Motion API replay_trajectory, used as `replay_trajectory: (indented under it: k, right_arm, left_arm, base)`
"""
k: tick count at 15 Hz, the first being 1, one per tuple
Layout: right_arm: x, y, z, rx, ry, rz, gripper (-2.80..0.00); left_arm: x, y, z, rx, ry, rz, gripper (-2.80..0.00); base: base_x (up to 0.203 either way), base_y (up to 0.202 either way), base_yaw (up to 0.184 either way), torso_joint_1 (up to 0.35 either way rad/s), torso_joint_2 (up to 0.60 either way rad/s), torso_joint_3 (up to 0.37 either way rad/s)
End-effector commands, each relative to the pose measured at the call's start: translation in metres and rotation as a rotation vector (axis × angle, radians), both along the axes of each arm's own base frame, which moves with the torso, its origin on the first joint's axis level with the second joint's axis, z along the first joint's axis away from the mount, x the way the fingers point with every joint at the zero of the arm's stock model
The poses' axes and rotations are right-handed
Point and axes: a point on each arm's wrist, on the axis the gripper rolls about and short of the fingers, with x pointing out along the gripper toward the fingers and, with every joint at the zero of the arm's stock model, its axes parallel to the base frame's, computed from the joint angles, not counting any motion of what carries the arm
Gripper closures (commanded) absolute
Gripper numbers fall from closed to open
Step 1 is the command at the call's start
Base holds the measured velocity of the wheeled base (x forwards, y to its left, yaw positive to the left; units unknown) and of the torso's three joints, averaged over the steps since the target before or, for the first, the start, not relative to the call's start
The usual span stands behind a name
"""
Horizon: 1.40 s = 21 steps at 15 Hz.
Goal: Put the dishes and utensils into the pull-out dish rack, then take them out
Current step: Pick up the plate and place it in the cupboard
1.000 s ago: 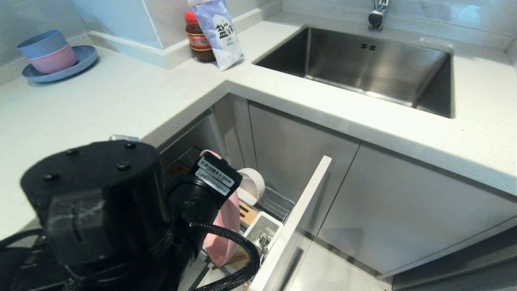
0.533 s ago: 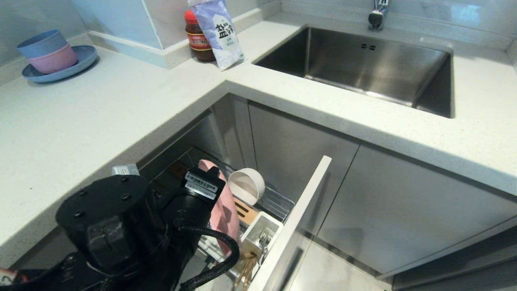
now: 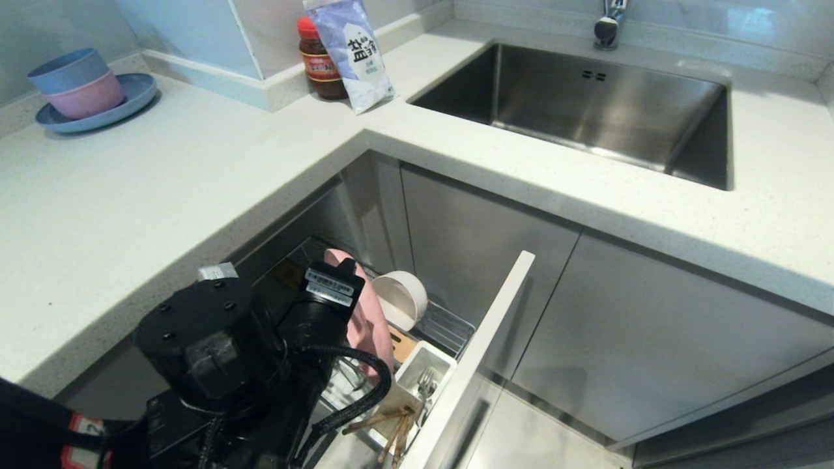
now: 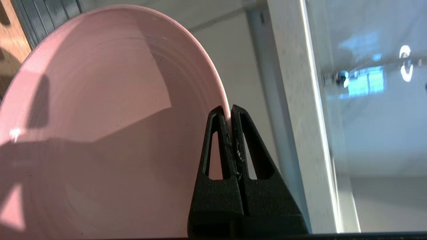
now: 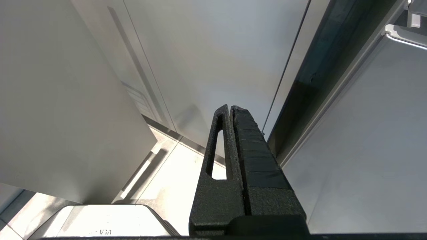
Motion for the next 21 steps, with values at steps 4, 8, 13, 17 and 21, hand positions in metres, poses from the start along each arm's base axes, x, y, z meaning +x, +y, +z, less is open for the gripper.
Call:
replay_trajectory:
  k: [4, 8, 13, 17, 21]
  right_arm:
    - [0.000, 0.000, 0.000, 0.000, -0.001, 0.000, 0.00]
    - [0.000, 0.000, 0.000, 0.000, -0.001, 0.000, 0.00]
    - [0.000, 0.000, 0.000, 0.000, -0.001, 0.000, 0.00]
    - [0.000, 0.000, 0.000, 0.000, -0.001, 0.000, 0.00]
    - [0.000, 0.000, 0.000, 0.000, -0.001, 0.000, 0.00]
  left_arm:
    - [0.024, -0.001, -0.030, 0.028, 0.047, 0.053, 0.00]
    - [0.029, 0.000, -0.036, 0.031, 0.063, 0.073, 0.00]
    - [0.034, 0.004, -0.042, 0.010, 0.079, 0.107, 0.00]
    - [0.041, 0.015, -0.041, -0.021, 0.056, 0.181, 0.00]
    - [0.043, 0.018, -0.044, -0.012, 0.067, 0.205, 0.00]
  base:
    - [0.000, 0.000, 0.000, 0.000, 0.00, 0.000]
    - [0.000, 0.000, 0.000, 0.000, 0.00, 0.000]
    - [0.000, 0.000, 0.000, 0.000, 0.00, 0.000]
    - [0.000, 0.000, 0.000, 0.000, 0.00, 0.000]
    - [0.000, 0.000, 0.000, 0.000, 0.00, 0.000]
